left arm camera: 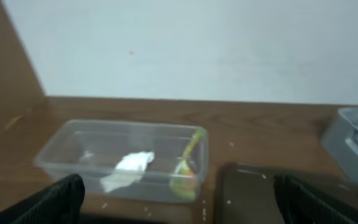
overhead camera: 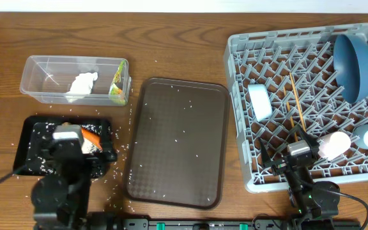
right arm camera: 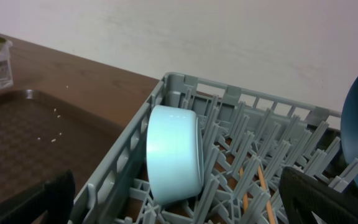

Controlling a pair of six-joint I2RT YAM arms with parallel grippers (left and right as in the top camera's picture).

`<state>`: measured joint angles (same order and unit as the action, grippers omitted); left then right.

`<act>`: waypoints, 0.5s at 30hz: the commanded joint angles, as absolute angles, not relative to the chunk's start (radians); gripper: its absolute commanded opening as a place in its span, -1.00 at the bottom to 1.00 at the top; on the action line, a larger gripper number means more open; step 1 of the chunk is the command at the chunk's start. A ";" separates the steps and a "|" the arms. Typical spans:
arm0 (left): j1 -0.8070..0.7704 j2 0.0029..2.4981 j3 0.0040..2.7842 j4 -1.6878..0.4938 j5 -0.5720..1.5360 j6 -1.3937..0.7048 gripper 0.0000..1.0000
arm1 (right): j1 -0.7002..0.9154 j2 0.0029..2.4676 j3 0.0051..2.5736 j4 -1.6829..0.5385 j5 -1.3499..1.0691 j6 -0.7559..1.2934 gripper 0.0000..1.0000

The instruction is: Sort waste into correct bins and load items into the dishwasher rack

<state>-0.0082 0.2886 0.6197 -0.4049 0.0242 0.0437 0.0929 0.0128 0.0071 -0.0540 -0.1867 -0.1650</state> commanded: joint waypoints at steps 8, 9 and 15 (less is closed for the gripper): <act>-0.003 0.076 0.334 -0.206 0.083 0.018 0.96 | 0.073 0.013 0.006 -0.057 -0.191 -0.150 0.99; -0.003 0.058 0.309 -0.183 0.083 0.017 0.96 | 0.073 0.013 0.006 -0.057 -0.191 -0.150 0.99; -0.004 0.002 0.190 -0.089 0.087 -0.003 0.96 | 0.073 0.013 0.006 -0.057 -0.191 -0.150 0.98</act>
